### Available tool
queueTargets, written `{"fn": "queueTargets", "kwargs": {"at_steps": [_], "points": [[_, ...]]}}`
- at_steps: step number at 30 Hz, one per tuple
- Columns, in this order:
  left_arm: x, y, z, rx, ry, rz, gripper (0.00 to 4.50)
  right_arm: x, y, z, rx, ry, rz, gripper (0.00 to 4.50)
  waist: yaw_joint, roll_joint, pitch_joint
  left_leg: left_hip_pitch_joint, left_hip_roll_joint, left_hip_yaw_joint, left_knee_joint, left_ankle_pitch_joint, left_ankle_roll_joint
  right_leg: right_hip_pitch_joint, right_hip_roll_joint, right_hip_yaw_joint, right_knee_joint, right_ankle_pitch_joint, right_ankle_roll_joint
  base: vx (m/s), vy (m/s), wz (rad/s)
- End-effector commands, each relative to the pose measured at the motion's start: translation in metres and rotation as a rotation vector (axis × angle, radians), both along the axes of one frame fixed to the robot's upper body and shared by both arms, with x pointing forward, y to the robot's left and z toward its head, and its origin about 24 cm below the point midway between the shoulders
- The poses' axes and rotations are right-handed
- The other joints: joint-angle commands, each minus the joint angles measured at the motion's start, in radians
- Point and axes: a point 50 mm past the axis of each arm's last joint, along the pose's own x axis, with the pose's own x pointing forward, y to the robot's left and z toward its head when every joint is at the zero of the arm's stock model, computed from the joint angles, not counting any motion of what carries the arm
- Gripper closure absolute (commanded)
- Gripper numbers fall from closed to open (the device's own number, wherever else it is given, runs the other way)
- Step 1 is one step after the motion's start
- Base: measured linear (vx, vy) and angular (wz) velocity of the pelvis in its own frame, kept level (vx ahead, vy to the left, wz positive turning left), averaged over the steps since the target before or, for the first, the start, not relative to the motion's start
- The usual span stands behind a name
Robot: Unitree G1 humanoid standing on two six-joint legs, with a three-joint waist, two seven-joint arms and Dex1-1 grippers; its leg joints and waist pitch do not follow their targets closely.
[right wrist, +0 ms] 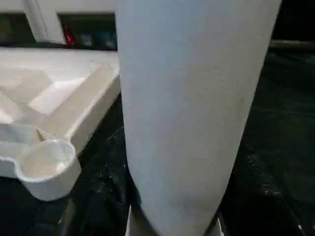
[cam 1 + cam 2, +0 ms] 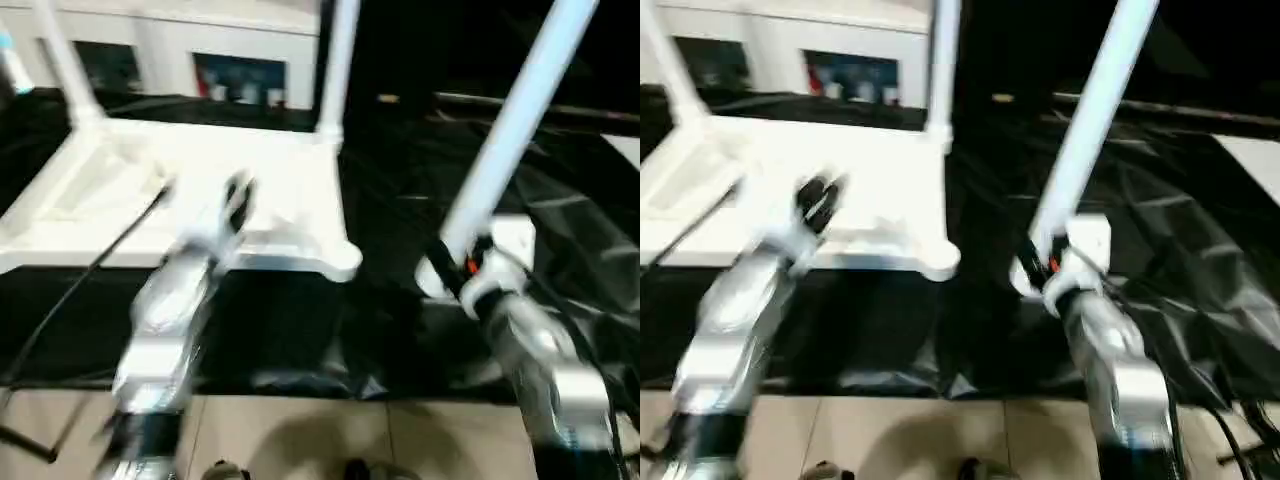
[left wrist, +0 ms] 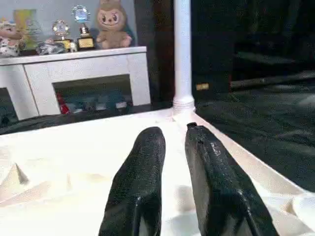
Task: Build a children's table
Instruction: Rotate table base
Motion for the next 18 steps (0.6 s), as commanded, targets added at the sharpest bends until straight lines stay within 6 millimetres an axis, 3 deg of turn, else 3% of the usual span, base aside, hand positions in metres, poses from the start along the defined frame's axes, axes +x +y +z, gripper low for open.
{"fn": "queueTargets", "kwargs": {"at_steps": [1, 2, 3, 4, 5, 6, 7, 8, 9, 10, 11, 12, 13, 14, 15, 16, 17, 18], "points": [[-0.002, -0.008, 0.001, -0.019, 0.004, -0.009, 3.51, -0.002, 0.0, 0.01, 0.015, -0.059, 0.009, 2.59, 0.124, 0.029, -0.036, -0.105, 0.085, 0.082, -0.223, -0.989, -0.024, 0.135, 0.024, 0.045, 0.262, -0.381, -0.031, -0.053, -0.09, 0.17], [-0.003, -0.007, -0.003, -0.02, 0.022, 0.019, 3.51, -0.003, 0.001, 0.009, 0.01, -0.06, 0.02, 2.59, 0.161, 0.028, -0.037, -0.092, 0.085, 0.126, -0.205, -0.946, -0.005, 0.129, 0.03, 0.086, 0.31, -0.494, -0.03, 0.071, -0.234, 0.28], [-0.006, -0.005, -0.009, -0.002, 0.041, 0.058, 3.51, -0.004, 0.004, 0.008, -0.007, -0.059, 0.042, 2.59, 0.094, -0.073, -0.045, 0.127, 0.011, 0.133, 0.136, -0.685, -0.02, -0.078, 0.034, 0.178, 0.034, -1.172, 0.068, 0.119, -0.209, 0.28], [-0.006, -0.004, -0.009, -0.002, 0.043, 0.066, 3.51, -0.005, 0.005, 0.008, -0.009, -0.058, 0.048, 2.59, 0.136, -0.033, -0.01, 0.032, -0.074, 0.035, 0.229, -0.301, 0.106, -0.026, -0.067, 0.323, -0.109, -1.475, -0.021, 0.164, -0.18, 0.28], [-0.007, -0.004, -0.01, -0.003, 0.047, 0.077, 3.51, -0.005, 0.006, 0.008, -0.012, -0.056, 0.055, 2.59, 0.145, -0.059, -0.001, 0.026, -0.072, 0.006, 0.255, -0.297, 0.078, 0.011, -0.062, 0.358, -0.089, -1.473, -0.015, 0.085, -0.063, 0.32], [-0.008, -0.002, -0.01, -0.015, 0.048, 0.093, 3.51, -0.006, 0.009, 0.007, -0.02, -0.056, 0.08, 2.59, 0.186, -0.053, -0.02, 0.058, -0.084, 0.003, 0.194, -0.377, 0.061, 0.059, -0.031, 0.394, -0.057, -1.287, -0.049, 0.085, -0.063, 0.32], [-0.008, -0.001, -0.01, -0.016, 0.046, 0.096, 3.51, -0.006, 0.01, 0.007, -0.028, -0.056, 0.09, 2.59, 0.197, -0.048, -0.032, 0.072, -0.089, -0.001, 0.149, -0.391, 0.066, 0.089, -0.022, 0.404, -0.046, -1.131, -0.083, 0.078, -0.061, 0.46], [-0.008, -0.001, -0.01, -0.016, 0.046, 0.096, 3.51, -0.006, 0.01, 0.007, -0.028, -0.056, 0.09, 2.59, 0.208, -0.025, -0.031, 0.106, -0.085, -0.003, 0.105, -0.409, 0.068, 0.079, -0.011, 0.401, -0.046, -0.996, -0.106, 0.022, -0.055, 0.44], [-0.008, -0.001, -0.009, -0.016, 0.043, 0.093, 3.51, -0.006, 0.011, 0.005, -0.043, -0.056, 0.103, 2.59, 0.17, -0.012, -0.031, 0.214, -0.048, -0.019, -0.012, -0.533, 0.102, 0.012, 0.086, 0.303, 0.013, -0.745, -0.147, 0.022, -0.055, 0.44], [-0.007, -0.002, -0.009, -0.018, 0.045, 0.088, 3.51, -0.006, 0.011, 0.005, -0.049, -0.056, 0.106, 2.59, 0.131, 0.014, -0.073, 0.297, 0.073, -0.111, -0.097, -0.53, 0.177, -0.067, 0.046, 0.188, 0.166, -0.387, -0.154, 0.069, -0.039, 0.26], [-0.007, -0.003, -0.009, -0.018, 0.047, 0.082, 3.51, -0.007, 0.012, 0.005, -0.048, -0.056, 0.106, 2.59, 0.116, 0.011, -0.082, 0.3, 0.105, -0.133, -0.106, -0.478, 0.218, -0.107, 0.027, 0.147, 0.212, -0.255, -0.107, 0.171, -0.02, 0.2], [-0.007, -0.005, -0.009, -0.016, 0.05, 0.068, 3.51, -0.007, 0.012, 0.004, -0.046, -0.056, 0.106, 2.59, 0.091, 0.005, -0.085, 0.252, 0.106, -0.108, -0.113, -0.35, 0.275, -0.133, -0.005, 0.107, 0.232, -0.104, -0.033, 0.171, -0.02, 0.2], [-0.007, -0.005, -0.008, -0.015, 0.05, 0.064, 3.51, -0.007, 0.012, 0.005, -0.045, -0.056, 0.105, 2.59, 0.075, -0.007, -0.08, 0.218, 0.055, -0.048, -0.106, -0.227, 0.32, -0.138, -0.01, 0.089, 0.197, 0.009, -0.04, 0.165, 0.016, 0.13], [-0.007, -0.006, -0.008, -0.014, 0.051, 0.065, 3.51, -0.006, 0.012, 0.005, -0.045, -0.056, 0.106, 2.59, 0.059, -0.022, -0.082, 0.201, 0.011, -0.023, -0.098, -0.189, 0.33, -0.114, -0.013, 0.097, 0.147, 0.053, -0.056, 0.191, -0.001, 0.07], [-0.008, -0.006, -0.009, -0.013, 0.052, 0.067, 3.51, -0.006, 0.012, 0.004, -0.043, -0.054, 0.103, 2.59, 0.048, -0.054, -0.096, 0.18, -0.077, 0.029, -0.065, -0.216, 0.314, -0.044, -0.023, 0.136, 0.063, 0.011, -0.08, 0.191, -0.001, 0.07], [-0.008, -0.006, -0.009, -0.015, 0.053, 0.068, 3.51, -0.007, 0.013, 0.004, -0.034, -0.053, 0.098, 2.59, 0.074, -0.098, -0.105, 0.063, -0.165, 0.031, 0.077, -0.28, 0.259, 0.114, -0.097, 0.273, -0.026, -0.385, -0.166, 0.212, -0.025, 0.15], [-0.007, -0.007, -0.009, -0.015, 0.055, 0.063, 3.51, -0.007, 0.013, 0.003, -0.024, -0.049, 0.093, 2.59, 0.102, -0.052, -0.086, 0.083, -0.154, 0.011, 0.13, -0.282, 0.204, 0.098, -0.188, 0.319, -0.084, -0.531, -0.29, 0.198, 0.022, 0.12], [-0.007, -0.007, -0.009, -0.015, 0.055, 0.063, 3.51, -0.007, 0.013, 0.003, -0.024, -0.049, 0.093, 2.59, 0.092, -0.069, -0.09, 0.006, -0.116, -0.041, 0.197, -0.231, 0.109, 0.155, -0.197, 0.347, -0.066, -0.519, -0.444, 0.198, 0.022, 0.12]]}}
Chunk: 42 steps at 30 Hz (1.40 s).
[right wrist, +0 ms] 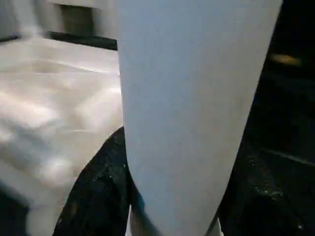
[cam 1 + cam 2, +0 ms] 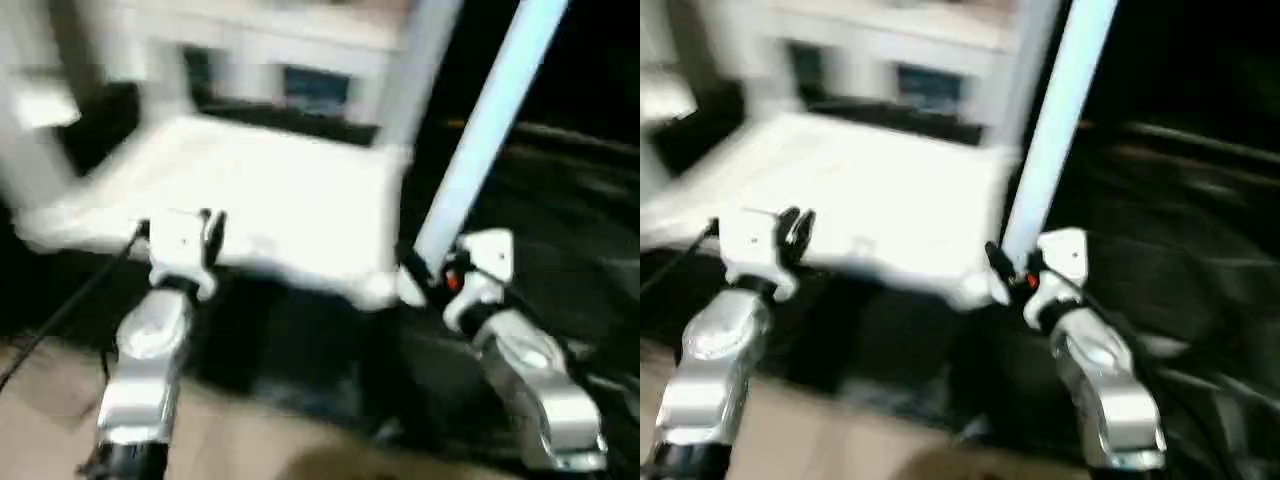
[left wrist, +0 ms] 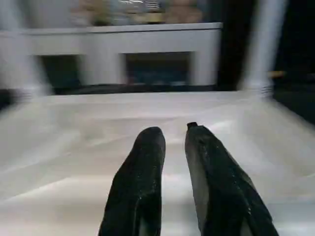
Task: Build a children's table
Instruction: Rotate table base
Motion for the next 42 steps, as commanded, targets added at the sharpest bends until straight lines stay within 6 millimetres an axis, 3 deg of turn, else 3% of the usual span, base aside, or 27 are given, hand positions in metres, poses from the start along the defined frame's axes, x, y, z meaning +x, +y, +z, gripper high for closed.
{"fn": "queueTargets", "kwargs": {"at_steps": [1, 2, 3, 4, 5, 6, 7, 8, 9, 10, 11, 12, 13, 14, 15, 16, 18, 20, 22, 24, 32, 33, 34, 38, 39, 41, 42], "points": [[0.001, 0.01, 0.004, 0.021, -0.005, 0.021, 3.51, 0.002, 0.008, 0.007, 0.028, -0.032, 0.019, 2.59, 0.038, -0.007, -0.053, -0.169, 0.043, -0.059, 0.052, 0.1, -0.058, 0.18, -0.2, 0.173, -0.142, -0.228, -0.516, 0.197, 0.058, 0.0], [0.001, 0.009, 0.004, 0.021, -0.003, 0.016, 3.51, 0.001, 0.008, 0.007, 0.029, -0.03, 0.016, 2.59, 0.026, 0.006, -0.049, -0.184, 0.067, -0.071, 0.029, 0.16, -0.089, 0.159, -0.176, 0.124, -0.143, -0.086, -0.524, 0.17, 0.055, 0.01], [0.001, 0.009, 0.003, 0.019, -0.001, 0.011, 3.51, 0.0, 0.008, 0.006, 0.031, -0.028, 0.01, 2.59, 0.017, 0.019, -0.042, -0.178, 0.075, -0.069, -0.015, 0.211, -0.084, 0.133, -0.141, 0.076, -0.147, -0.094, -0.491, 0.17, 0.055, 0.01], [0.002, 0.009, 0.003, 0.013, -0.002, 0.009, 3.51, 0.0, 0.008, 0.006, 0.031, -0.028, 0.008, 2.59, -0.001, 0.064, -0.042, -0.137, 0.072, -0.046, -0.163, 0.29, -0.044, 0.103, -0.021, -0.029, -0.141, -0.217, -0.345, 0.173, 0.084, 0.08], [0.002, 0.009, 0.004, -0.016, -0.004, 0.004, 3.51, 0.0, 0.008, 0.006, 0.034, -0.028, 0.001, 2.59, -0.015, 0.125, -0.047, -0.09, 0.101, -0.088, -0.212, 0.222, -0.04, 0.059, 0.049, -0.067, -0.063, -0.191, -0.229, 0.179, 0.08, 0.01], [0.002, 0.009, 0.004, -0.014, -0.003, 0.001, 3.51, -0.001, 0.007, 0.006, 0.033, -0.03, -0.008, 2.59, -0.075, 0.108, -0.056, -0.034, 0.185, -0.168, -0.238, 0.086, 0.052, -0.017, 0.054, -0.07, 0.061, -0.169, -0.107, 0.179, 0.08, 0.01], [0.003, 0.01, 0.005, -0.011, -0.003, -0.001, 3.51, -0.001, 0.007, 0.006, 0.032, -0.032, -0.013, 2.59, -0.051, 0.105, -0.055, -0.03, 0.204, -0.16, -0.211, 0.172, 0.143, -0.046, 0.022, -0.05, 0.07, -0.09, -0.046, 0.166, 0.04, 0.03], [0.003, 0.01, 0.005, -0.011, -0.003, -0.001, 3.51, -0.001, 0.007, 0.006, 0.032, -0.032, -0.013, 2.59, -0.063, 0.102, -0.066, -0.019, 0.196, -0.163, -0.191, 0.349, 0.199, -0.064, 0.012, -0.051, 0.073, -0.032, -0.018, 0.151, 0.031, 0.07], [0.005, 0.01, 0.009, 0.023, -0.025, -0.055, 3.51, 0.0, 0.005, 0.007, 0.031, -0.031, -0.029, 2.59, -0.048, 0.084, -0.073, -0.027, 0.183, -0.148, -0.151, 0.836, 0.272, -0.075, -0.01, -0.025, 0.039, 0.118, 0.031, 0.151, 0.031, 0.07], [0.006, 0.007, 0.016, 0.053, -0.05, -0.201, 3.51, 0.001, 0.003, 0.007, 0.037, -0.031, -0.045, 2.59, -0.037, 0.051, -0.082, -0.054, 0.134, -0.113, -0.113, 1.097, 0.245, -0.063, -0.048, 0.017, -0.034, 0.312, 0.037, 0.116, -0.021, -0.04], [0.006, 0.007, 0.016, 0.053, -0.05, -0.201, 3.51, 0.001, 0.003, 0.007, 0.037, -0.031, -0.045, 2.59, -0.03, 0.017, -0.083, -0.116, 0.053, -0.062, -0.105, 0.945, 0.163, -0.015, -0.067, 0.042, -0.038, 0.515, 0.0, 0.063, -0.038, 0.02], [0.005, 0.004, 0.019, 0.086, -0.04, -0.32, 3.51, 0.001, 0.002, 0.007, 0.048, -0.033, -0.045, 2.59, -0.016, 0.005, -0.085, -0.138, 0.042, -0.04, -0.121, 0.688, 0.12, 0.019, -0.068, 0.052, -0.044, 0.594, -0.045, 0.063, -0.038, 0.02], [0.005, 0.003, 0.02, 0.112, -0.038, -0.363, 3.51, 0.001, 0.002, 0.007, 0.048, -0.033, -0.044, 2.59, -0.018, 0.001, -0.085, -0.146, 0.046, -0.038, -0.135, 0.581, 0.104, 0.033, -0.065, 0.051, -0.047, 0.6, -0.063, 0.024, -0.05, 0.04], [0.005, 0.003, 0.02, 0.13, -0.038, -0.383, 3.33, 0.001, 0.001, 0.007, 0.046, -0.033, -0.043, 2.59, -0.017, 0.007, -0.08, -0.15, 0.052, -0.038, -0.15, 0.49, 0.085, 0.04, -0.065, 0.045, -0.051, 0.569, -0.078, 0.006, -0.074, -0.02], [0.002, -0.001, 0.019, 0.138, 0.016, -0.545, 3.23, 0.002, 0.001, 0.009, 0.047, -0.035, -0.023, 2.59, -0.023, 0.028, -0.068, -0.143, 0.079, -0.038, -0.181, 0.325, 0.038, 0.043, -0.056, 0.028, -0.065, 0.359, -0.152, 0.006, -0.074, -0.02], [0.001, -0.001, 0.019, 0.136, 0.026, -0.572, 3.15, 0.002, 0.001, 0.009, 0.048, -0.035, -0.019, 2.59, -0.021, 0.037, -0.064, -0.132, 0.088, -0.037, -0.186, 0.288, 0.025, 0.033, -0.053, 0.024, -0.068, 0.282, -0.181, 0.008, -0.056, 0.0], [-0.002, -0.004, 0.018, 0.165, 0.06, -0.692, 3.02, 0.004, 0.0, 0.01, 0.029, -0.034, 0.001, 2.59, -0.032, 0.039, -0.05, -0.122, 0.105, -0.028, -0.201, 0.172, 0.004, 0.028, -0.051, 0.021, -0.083, 0.117, -0.235, 0.0, 0.0, 0.0], [0.0, -0.006, 0.018, 0.185, 0.07, -0.73, 2.78, 0.005, -0.002, 0.01, 0.016, -0.031, 0.015, 2.59, -0.033, 0.036, -0.043, -0.117, 0.114, -0.012, -0.209, 0.069, -0.015, 0.026, -0.051, 0.024, -0.095, -0.018, -0.24, 0.0, 0.0, 0.0], [0.001, -0.013, 0.017, 0.215, 0.097, -0.856, 2.74, 0.007, -0.004, 0.012, 0.001, -0.025, 0.048, 2.59, -0.031, 0.037, -0.035, -0.108, 0.117, 0.003, -0.215, -0.037, -0.051, 0.015, -0.052, 0.029, -0.109, -0.192, -0.218, -0.029, -0.007, 0.02], [0.001, -0.02, 0.014, 0.243, 0.15, -0.962, 2.74, 0.008, -0.005, 0.012, -0.017, -0.013, 0.086, 2.59, -0.027, 0.039, -0.034, -0.103, 0.122, 0.01, -0.218, -0.056, -0.072, 0.01, -0.054, 0.032, -0.115, -0.254, -0.188, 0.0, 0.0, 0.0], [0.007, -0.033, -0.006, 0.415, 0.371, -1.216, 2.74, 0.009, -0.005, 0.012, -0.073, 0.012, 0.174, 2.59, -0.027, 0.038, -0.044, -0.119, 0.122, 0.016, -0.216, 0.05, -0.065, 0.021, -0.055, 0.03, -0.105, -0.116, -0.198, 0.0, 0.0, 0.0], [0.008, -0.035, -0.008, 0.436, 0.394, -1.245, 2.74, 0.009, -0.005, 0.013, -0.078, 0.013, 0.182, 2.59, -0.027, 0.045, -0.045, -0.119, 0.121, 0.015, -0.215, 0.055, -0.066, 0.022, -0.056, 0.03, -0.102, -0.107, -0.202, 0.0, 0.0, 0.0], [0.01, -0.036, -0.009, 0.449, 0.408, -1.263, 2.74, 0.009, -0.005, 0.013, -0.082, 0.014, 0.186, 2.59, -0.029, 0.041, -0.046, -0.119, 0.122, 0.017, -0.213, 0.061, -0.062, 0.023, -0.055, 0.03, -0.102, -0.089, -0.209, 0.0, 0.0, 0.0], [0.02, -0.036, -0.01, 0.537, 0.409, -1.269, 2.74, 0.008, -0.007, 0.013, -0.096, 0.016, 0.199, 2.59, -0.025, 0.04, -0.048, -0.118, 0.122, 0.018, -0.212, 0.084, -0.046, 0.025, -0.055, 0.029, -0.103, -0.052, -0.231, 0.0, 0.0, 0.0], [0.023, -0.035, -0.009, 0.557, 0.417, -1.273, 2.74, 0.007, -0.006, 0.013, -0.1, 0.015, 0.205, 2.59, -0.024, 0.049, -0.05, -0.116, 0.123, 0.018, -0.211, 0.094, -0.047, 0.025, -0.057, 0.029, -0.097, -0.024, -0.239, 0.0, 0.0, 0.0], [0.025, -0.034, -0.009, 0.574, 0.426, -1.277, 3.03, 0.007, -0.006, 0.014, -0.103, 0.015, 0.211, 2.59, -0.027, 0.042, -0.05, -0.118, 0.126, 0.018, -0.212, 0.093, -0.045, 0.029, -0.059, 0.028, -0.096, -0.007, -0.249, 0.0, 0.0, 0.0], [0.027, -0.033, -0.009, 0.584, 0.44, -1.286, 3.03, 0.006, -0.005, 0.013, -0.106, 0.017, 0.218, 2.59, -0.026, 0.049, -0.049, -0.118, 0.125, 0.018, -0.213, 0.094, -0.044, 0.027, -0.058, 0.028, -0.098, -0.009, -0.25, 0.0, 0.0, 0.0]]}}
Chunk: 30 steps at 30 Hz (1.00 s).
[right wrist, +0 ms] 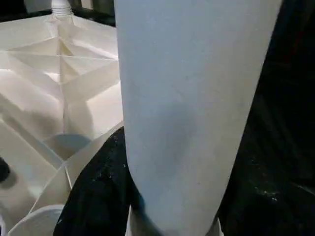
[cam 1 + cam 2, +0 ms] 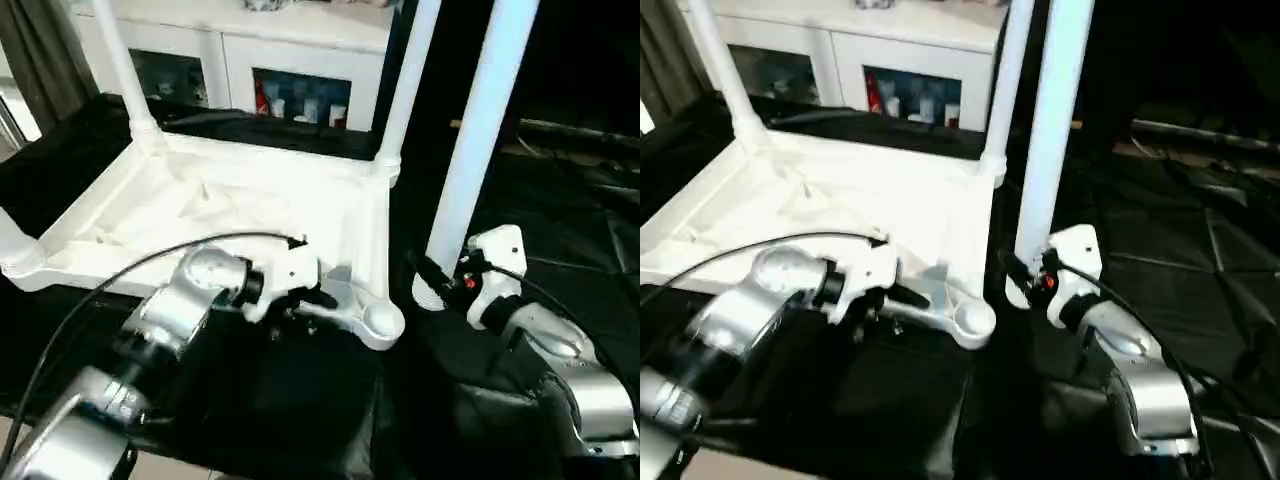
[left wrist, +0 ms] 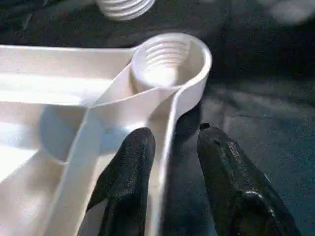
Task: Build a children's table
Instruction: Rotate table base
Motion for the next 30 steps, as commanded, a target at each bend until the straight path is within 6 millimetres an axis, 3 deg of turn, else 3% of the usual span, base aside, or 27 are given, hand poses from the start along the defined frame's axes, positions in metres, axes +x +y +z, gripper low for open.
{"fn": "queueTargets", "kwargs": {"at_steps": [1, 5, 10, 13, 14, 23, 27, 30], "points": [[0.004, 0.002, 0.002, 0.041, -0.007, -0.029, 3.1, -0.001, 0.001, 0.005, -0.013, -0.013, 0.02, 2.59, -0.003, 0.005, -0.054, 0.002, 0.065, -0.018, -0.088, -0.082, 0.017, 0.049, -0.079, 0.044, -0.075, -0.038, -0.25, 0.0, 0.0, 0.0], [0.008, 0.002, -0.001, 0.077, -0.017, -0.047, 3.42, -0.003, 0.002, 0.004, -0.016, -0.011, 0.028, 2.59, -0.001, 0.004, -0.053, 0.001, 0.065, -0.016, -0.088, -0.077, 0.023, 0.05, -0.081, 0.045, -0.077, -0.037, -0.256, 0.0, 0.0, 0.0], [0.015, 0.002, -0.004, 0.098, -0.003, -0.057, 3.86, -0.004, 0.004, 0.005, -0.017, -0.013, 0.039, 2.59, -0.002, 0.014, -0.052, 0.002, 0.067, -0.017, -0.089, -0.089, 0.017, 0.051, -0.083, 0.045, -0.077, -0.022, -0.275, 0.0, 0.0, 0.0], [0.017, 0.003, -0.005, 0.104, -0.005, -0.059, 4.17, -0.004, 0.005, 0.005, -0.017, -0.013, 0.041, 2.59, -0.003, 0.014, -0.051, 0.002, 0.069, -0.017, -0.091, -0.099, 0.014, 0.052, -0.083, 0.046, -0.077, -0.029, -0.279, 0.0, 0.0, 0.0], [0.019, 0.004, -0.005, 0.117, -0.011, -0.059, 4.17, -0.004, 0.005, 0.005, -0.018, -0.014, 0.041, 2.59, -0.002, 0.017, -0.051, 0.003, 0.07, -0.016, -0.09, -0.102, 0.014, 0.051, -0.084, 0.046, -0.078, -0.03, -0.281, 0.0, 0.0, 0.0], [0.026, 0.01, -0.005, 0.129, -0.011, -0.025, 4.41, -0.005, 0.006, 0.005, -0.016, -0.015, 0.042, 2.59, -0.006, 0.015, -0.05, 0.002, 0.071, -0.012, -0.091, -0.103, 0.016, 0.053, -0.086, 0.047, -0.08, -0.038, -0.285, 0.0, 0.0, 0.0], [0.031, 0.019, -0.01, 0.073, 0.064, 0.179, 4.41, -0.004, 0.011, 0.004, 0.013, -0.008, 0.049, 2.59, -0.01, 0.015, -0.049, -0.001, 0.072, -0.012, -0.091, -0.089, 0.023, 0.054, -0.086, 0.046, -0.078, -0.026, -0.299, 0.0, 0.0, 0.0], [0.03, 0.022, -0.018, 0.072, 0.051, 0.31, 4.41, -0.001, 0.018, 0.004, 0.071, 0.009, 0.052, 2.59, -0.023, 0.002, -0.05, -0.008, 0.072, -0.014, -0.092, -0.075, 0.037, 0.06, -0.087, 0.043, -0.078, -0.026, -0.3, 0.0, 0.0, 0.0]]}}
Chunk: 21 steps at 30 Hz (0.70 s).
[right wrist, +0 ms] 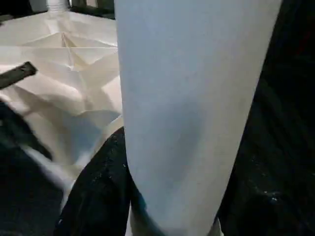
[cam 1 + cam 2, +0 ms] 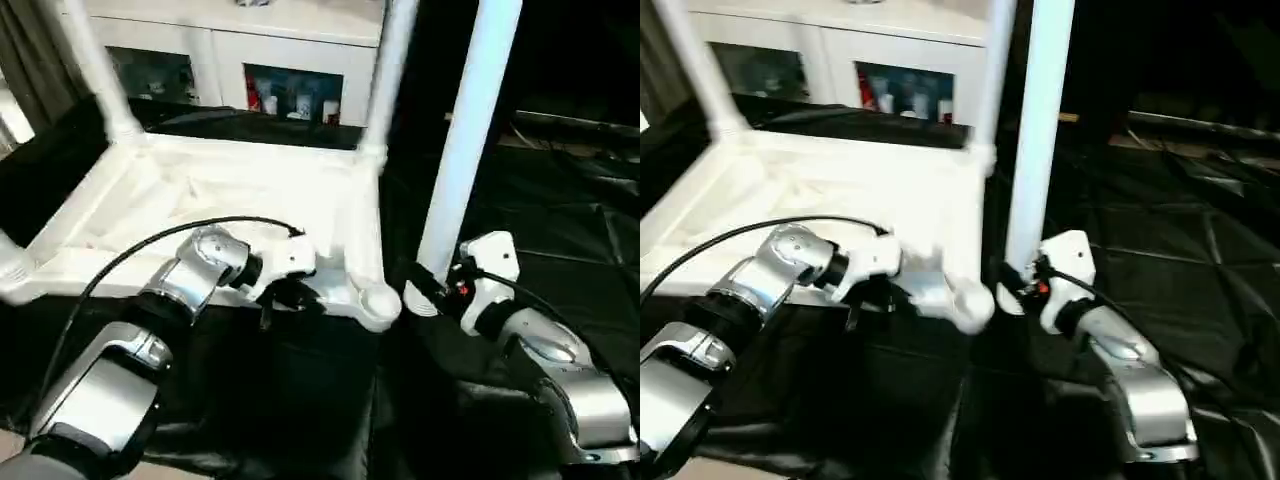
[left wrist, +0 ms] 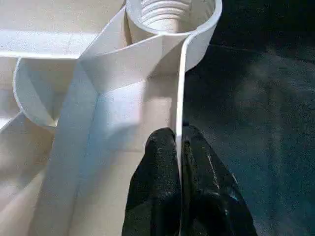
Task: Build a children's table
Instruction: Rotate table base, then insert table leg to table base
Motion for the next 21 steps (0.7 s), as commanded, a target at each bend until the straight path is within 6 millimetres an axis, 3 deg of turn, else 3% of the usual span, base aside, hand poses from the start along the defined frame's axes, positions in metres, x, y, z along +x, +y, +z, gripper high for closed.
{"fn": "queueTargets", "kwargs": {"at_steps": [1, 3, 4, 5, 6, 7, 13, 18, 19, 20, 21], "points": [[0.002, 0.012, -0.008, -0.007, -0.008, 0.174, 4.41, 0.005, 0.005, 0.006, 0.041, -0.004, 0.01, 2.59, 0.008, -0.005, -0.057, -0.006, 0.067, -0.027, -0.082, -0.071, 0.04, 0.059, -0.089, 0.043, -0.068, -0.023, -0.303, 0.0, 0.0, 0.0], [0.0, 0.01, -0.012, -0.011, -0.024, 0.246, 4.41, 0.009, 0.009, 0.006, 0.068, 0.005, 0.009, 2.59, 0.0, -0.004, -0.057, -0.008, 0.066, -0.026, -0.081, -0.053, 0.056, 0.058, -0.088, 0.043, -0.07, -0.013, -0.31, 0.0, 0.0, 0.0], [-0.002, 0.008, -0.014, -0.018, -0.019, 0.262, 4.41, 0.011, 0.01, 0.005, 0.079, 0.009, 0.009, 2.59, -0.005, -0.011, -0.058, -0.008, 0.067, -0.025, -0.079, -0.042, 0.065, 0.058, -0.089, 0.043, -0.068, -0.01, -0.315, 0.0, 0.0, 0.0], [-0.005, 0.007, -0.016, -0.018, -0.014, 0.261, 4.41, 0.013, 0.012, 0.006, 0.087, 0.009, 0.014, 2.59, -0.006, -0.008, -0.057, -0.008, 0.066, -0.024, -0.079, -0.037, 0.07, 0.057, -0.088, 0.043, -0.069, -0.01, -0.315, 0.0, 0.0, 0.0], [-0.009, 0.006, -0.019, -0.015, -0.011, 0.252, 4.41, 0.014, 0.015, 0.006, 0.098, 0.009, 0.024, 2.59, -0.006, -0.014, -0.057, -0.008, 0.066, -0.023, -0.079, -0.031, 0.078, 0.056, -0.088, 0.043, -0.07, -0.014, -0.315, 0.0, 0.0, 0.0], [-0.013, 0.004, -0.022, -0.012, -0.007, 0.245, 4.47, 0.016, 0.018, 0.006, 0.11, 0.009, 0.037, 2.6, -0.007, -0.014, -0.055, -0.007, 0.067, -0.021, -0.08, -0.035, 0.082, 0.052, -0.086, 0.044, -0.072, -0.02, -0.312, 0.0, 0.0, 0.0], [-0.021, -0.004, -0.025, -0.046, -0.01, 0.242, 4.5, 0.028, 0.028, 0.006, 0.127, 0.01, 0.081, 2.6, -0.009, -0.018, -0.052, -0.005, 0.069, -0.022, -0.084, -0.074, 0.061, 0.047, -0.087, 0.044, -0.078, -0.116, -0.284, 0.0, 0.0, 0.0], [-0.023, -0.009, -0.021, -0.091, -0.038, 0.233, 4.5, 0.045, 0.032, 0.007, 0.114, 0.009, 0.084, 2.6, -0.014, -0.018, -0.056, -0.008, 0.065, -0.02, -0.082, -0.024, 0.076, 0.049, -0.086, 0.043, -0.071, -0.04, -0.292, 0.0, 0.0, 0.0], [-0.024, -0.009, -0.02, -0.093, -0.041, 0.234, 4.5, 0.048, 0.033, 0.008, 0.111, 0.008, 0.087, 2.6, -0.009, -0.016, -0.057, -0.002, 0.066, -0.016, -0.079, -0.016, 0.082, 0.045, -0.085, 0.044, -0.072, -0.025, -0.295, 0.0, 0.0, 0.0], [-0.025, -0.01, -0.019, -0.102, -0.046, 0.234, 4.5, 0.054, 0.034, 0.007, 0.095, 0.013, 0.09, 2.6, -0.011, -0.017, -0.058, -0.006, 0.066, -0.017, -0.079, -0.006, 0.086, 0.049, -0.086, 0.044, -0.068, -0.012, -0.298, 0.0, 0.0, 0.0], [-0.026, -0.01, -0.019, -0.106, -0.046, 0.234, 4.5, 0.057, 0.034, 0.006, 0.084, 0.02, 0.092, 2.6, -0.011, -0.022, -0.06, -0.006, 0.065, -0.017, -0.078, 0.01, 0.097, 0.05, -0.086, 0.042, -0.066, 0.0, -0.303, 0.0, 0.0, 0.0]]}}
